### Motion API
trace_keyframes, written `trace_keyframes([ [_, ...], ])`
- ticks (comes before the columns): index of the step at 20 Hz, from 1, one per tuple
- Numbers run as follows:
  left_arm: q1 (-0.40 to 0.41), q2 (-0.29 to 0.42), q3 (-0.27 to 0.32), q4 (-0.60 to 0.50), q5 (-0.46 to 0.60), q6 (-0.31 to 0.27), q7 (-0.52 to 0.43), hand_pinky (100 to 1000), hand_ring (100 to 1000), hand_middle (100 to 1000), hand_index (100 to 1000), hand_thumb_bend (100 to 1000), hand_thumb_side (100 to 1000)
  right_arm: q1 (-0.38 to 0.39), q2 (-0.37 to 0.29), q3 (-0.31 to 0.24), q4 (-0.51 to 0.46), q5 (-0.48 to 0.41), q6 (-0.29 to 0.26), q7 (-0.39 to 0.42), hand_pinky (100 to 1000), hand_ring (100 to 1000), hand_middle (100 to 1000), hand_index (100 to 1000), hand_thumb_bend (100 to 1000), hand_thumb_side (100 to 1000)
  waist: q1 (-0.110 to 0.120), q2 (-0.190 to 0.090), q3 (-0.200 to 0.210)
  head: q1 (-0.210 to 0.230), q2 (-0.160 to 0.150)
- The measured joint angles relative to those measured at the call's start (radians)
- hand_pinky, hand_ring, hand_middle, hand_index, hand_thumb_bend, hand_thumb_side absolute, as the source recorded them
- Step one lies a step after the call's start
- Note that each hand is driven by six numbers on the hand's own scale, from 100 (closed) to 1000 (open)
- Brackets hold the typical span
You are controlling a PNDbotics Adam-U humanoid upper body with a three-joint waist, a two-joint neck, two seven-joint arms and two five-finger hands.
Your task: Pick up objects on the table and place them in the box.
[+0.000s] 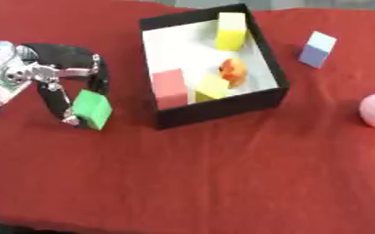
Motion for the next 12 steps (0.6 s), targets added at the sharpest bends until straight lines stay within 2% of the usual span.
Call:
trace_keyframes([
  [3, -0.139, -0.037, 0.005, -0.060, 0.024, 0.031, 0.007, 497, 504, 420, 461, 572, 100, -0.004, -0.001, -0.001, 0.000, 0.000, -0.002, -0.003, 806, 824, 834, 887, 100, 403, 0.000, -0.001, 0.002, 0.001, 0.004],
  [6, -0.310, -0.132, -0.005, -0.023, 0.020, 0.064, 0.004, 493, 486, 408, 450, 534, 100, -0.012, -0.001, -0.001, -0.001, -0.004, -0.004, -0.005, 807, 825, 835, 888, 100, 402, 0.000, -0.006, 0.005, 0.007, 0.010],
  [8, -0.415, -0.236, -0.015, 0.079, -0.012, 0.076, 0.014, 504, 493, 418, 461, 557, 100, -0.027, -0.001, 0.000, -0.004, -0.008, -0.004, -0.005, 807, 825, 836, 888, 100, 402, -0.003, -0.008, -0.004, 0.015, 0.010],
  [12, -0.523, -0.429, -0.020, 0.345, -0.168, 0.055, 0.085, 524, 501, 431, 476, 581, 100, -0.058, 0.014, 0.008, -0.009, -0.018, -0.004, -0.003, 806, 825, 836, 887, 100, 403, -0.005, -0.007, -0.031, 0.046, 0.007],
])
